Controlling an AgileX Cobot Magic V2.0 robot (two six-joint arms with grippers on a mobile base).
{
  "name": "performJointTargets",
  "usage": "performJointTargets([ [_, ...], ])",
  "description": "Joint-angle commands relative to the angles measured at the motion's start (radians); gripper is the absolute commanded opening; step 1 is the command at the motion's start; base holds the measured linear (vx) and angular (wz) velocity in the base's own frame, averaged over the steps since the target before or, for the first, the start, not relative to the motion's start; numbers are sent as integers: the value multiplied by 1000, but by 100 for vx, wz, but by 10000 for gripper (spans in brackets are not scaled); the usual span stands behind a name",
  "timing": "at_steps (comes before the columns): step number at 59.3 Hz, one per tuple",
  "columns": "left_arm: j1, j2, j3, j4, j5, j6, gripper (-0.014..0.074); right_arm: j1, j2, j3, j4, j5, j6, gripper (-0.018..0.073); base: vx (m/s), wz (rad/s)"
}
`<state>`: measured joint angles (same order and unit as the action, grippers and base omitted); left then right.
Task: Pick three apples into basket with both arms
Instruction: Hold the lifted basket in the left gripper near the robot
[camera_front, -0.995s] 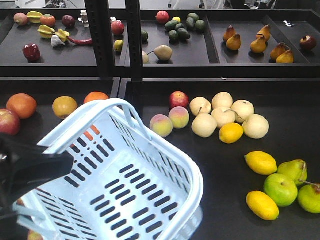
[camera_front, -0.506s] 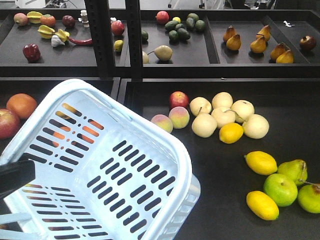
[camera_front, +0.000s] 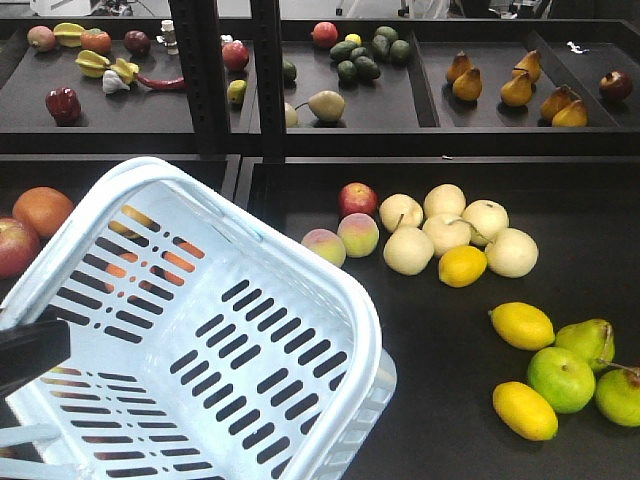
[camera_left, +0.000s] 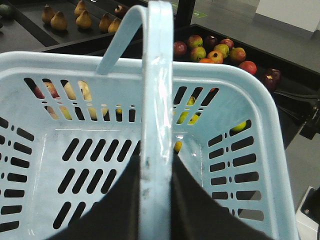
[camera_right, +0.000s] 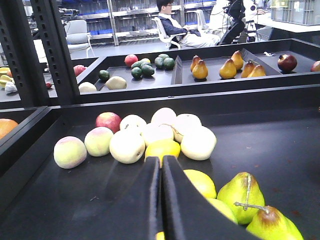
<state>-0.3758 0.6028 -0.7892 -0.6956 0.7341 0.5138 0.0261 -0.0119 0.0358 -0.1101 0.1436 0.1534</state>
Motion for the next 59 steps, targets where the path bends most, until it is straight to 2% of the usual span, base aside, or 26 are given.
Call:
performJointTargets([
  [1,-6,-1,-29,-44,-85,-6,-6,-6,12,5,-13,-78,-11,-5,0,0],
  [59,-6,-1,-29,-45,-85,-6,-6,-6,12,5,-13,-78,-11,-5,0,0],
])
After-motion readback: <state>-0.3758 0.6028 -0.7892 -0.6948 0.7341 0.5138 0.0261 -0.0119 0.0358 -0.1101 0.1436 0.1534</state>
